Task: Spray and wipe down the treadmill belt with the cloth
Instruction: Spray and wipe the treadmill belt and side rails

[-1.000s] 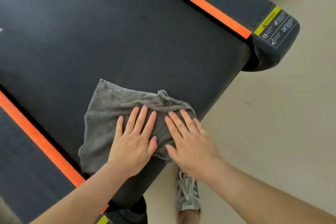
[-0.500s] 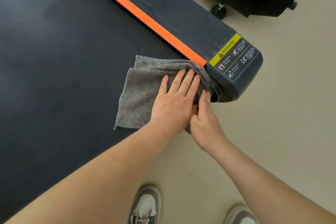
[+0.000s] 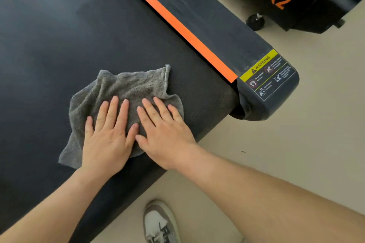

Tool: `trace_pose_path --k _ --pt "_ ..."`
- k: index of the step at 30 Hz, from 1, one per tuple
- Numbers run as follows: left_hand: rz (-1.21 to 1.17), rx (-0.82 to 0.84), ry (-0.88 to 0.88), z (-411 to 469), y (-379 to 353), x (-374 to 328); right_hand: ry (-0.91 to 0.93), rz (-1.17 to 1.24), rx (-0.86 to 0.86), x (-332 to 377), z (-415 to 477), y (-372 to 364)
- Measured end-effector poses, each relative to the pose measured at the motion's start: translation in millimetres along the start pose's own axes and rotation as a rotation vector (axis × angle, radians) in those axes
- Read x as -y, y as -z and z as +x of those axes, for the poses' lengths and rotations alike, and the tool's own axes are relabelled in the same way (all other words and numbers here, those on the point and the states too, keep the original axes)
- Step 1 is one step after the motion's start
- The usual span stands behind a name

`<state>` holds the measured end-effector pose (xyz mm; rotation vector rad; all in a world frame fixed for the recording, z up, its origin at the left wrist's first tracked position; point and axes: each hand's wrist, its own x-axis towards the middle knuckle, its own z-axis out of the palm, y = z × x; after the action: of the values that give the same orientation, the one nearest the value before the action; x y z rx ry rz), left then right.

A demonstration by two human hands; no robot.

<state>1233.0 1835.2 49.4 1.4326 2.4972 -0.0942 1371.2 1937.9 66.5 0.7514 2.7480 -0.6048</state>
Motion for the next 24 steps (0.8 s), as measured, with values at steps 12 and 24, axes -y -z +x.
trace_pose_path --k 12,24 --pt "-0.073 -0.064 -0.332 45.8 -6.9 -110.8 -0.293 -0.201 -0.046 -75.4 -43.4 20.2" --pt "-0.147 -0.161 0.174 147.4 28.4 26.9 0.096 -0.323 0.119 -38.0 177.0 74.9"
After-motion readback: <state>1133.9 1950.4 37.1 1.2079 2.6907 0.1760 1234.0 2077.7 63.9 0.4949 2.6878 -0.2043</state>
